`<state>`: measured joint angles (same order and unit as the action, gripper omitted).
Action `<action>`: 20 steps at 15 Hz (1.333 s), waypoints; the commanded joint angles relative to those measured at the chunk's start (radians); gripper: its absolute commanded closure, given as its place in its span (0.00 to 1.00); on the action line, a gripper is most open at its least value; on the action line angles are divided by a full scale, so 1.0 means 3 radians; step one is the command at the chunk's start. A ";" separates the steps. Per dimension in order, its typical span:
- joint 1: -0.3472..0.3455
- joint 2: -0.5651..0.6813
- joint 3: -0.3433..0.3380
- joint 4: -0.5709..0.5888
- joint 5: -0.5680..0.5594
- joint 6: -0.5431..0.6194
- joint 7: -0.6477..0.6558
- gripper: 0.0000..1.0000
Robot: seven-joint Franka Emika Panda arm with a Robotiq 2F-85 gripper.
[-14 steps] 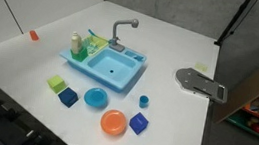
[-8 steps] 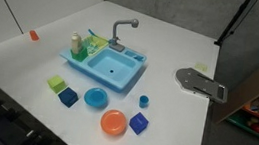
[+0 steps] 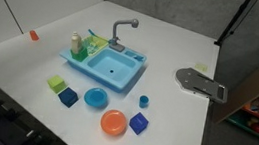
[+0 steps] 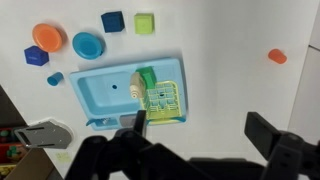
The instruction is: Put the white bottle in the sink
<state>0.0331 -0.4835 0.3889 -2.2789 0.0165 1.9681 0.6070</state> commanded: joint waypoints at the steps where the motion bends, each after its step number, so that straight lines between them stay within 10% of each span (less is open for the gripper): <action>1: 0.0086 0.0232 -0.0135 0.0068 -0.0013 0.0197 -0.0057 0.00; 20: 0.0055 0.1004 -0.0790 -0.0111 0.0038 0.0732 -0.0738 0.00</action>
<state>0.0395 -0.1863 0.1871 -2.2943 -0.0028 2.1504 0.4506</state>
